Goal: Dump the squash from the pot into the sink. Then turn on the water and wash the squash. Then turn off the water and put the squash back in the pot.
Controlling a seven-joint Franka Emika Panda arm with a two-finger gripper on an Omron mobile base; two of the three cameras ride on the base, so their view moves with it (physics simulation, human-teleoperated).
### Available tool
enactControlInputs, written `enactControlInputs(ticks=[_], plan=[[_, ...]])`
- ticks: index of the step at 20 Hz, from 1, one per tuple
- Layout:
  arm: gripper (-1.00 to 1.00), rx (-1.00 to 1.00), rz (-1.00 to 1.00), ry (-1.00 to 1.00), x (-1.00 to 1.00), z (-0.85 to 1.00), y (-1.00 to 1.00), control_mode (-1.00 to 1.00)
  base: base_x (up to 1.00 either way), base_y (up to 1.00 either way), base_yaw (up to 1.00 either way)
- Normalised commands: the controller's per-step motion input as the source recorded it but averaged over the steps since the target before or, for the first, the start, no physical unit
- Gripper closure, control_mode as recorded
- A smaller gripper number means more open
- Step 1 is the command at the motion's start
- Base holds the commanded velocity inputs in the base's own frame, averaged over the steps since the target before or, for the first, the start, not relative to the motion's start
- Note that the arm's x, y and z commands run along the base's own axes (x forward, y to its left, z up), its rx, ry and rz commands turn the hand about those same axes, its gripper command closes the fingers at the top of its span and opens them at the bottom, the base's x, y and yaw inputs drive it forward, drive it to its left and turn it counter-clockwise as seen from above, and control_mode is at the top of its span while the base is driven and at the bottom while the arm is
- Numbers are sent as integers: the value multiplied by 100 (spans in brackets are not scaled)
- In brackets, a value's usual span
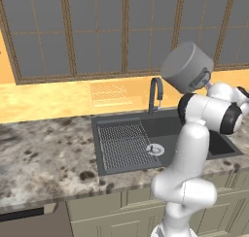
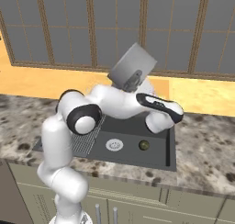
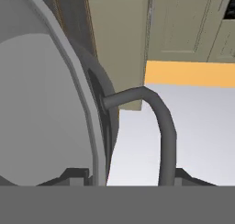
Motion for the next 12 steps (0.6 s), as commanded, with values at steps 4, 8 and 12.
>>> enactControlInputs(ticks=[4,8,12], plan=[[100,0,0,-19,-30,100,2,-100,0,0,0],[100,-1,0,-15,-24,100,15,-100,0,0,0],[100,-16,4,-8,-42,74,55,-100,0,0,0]])
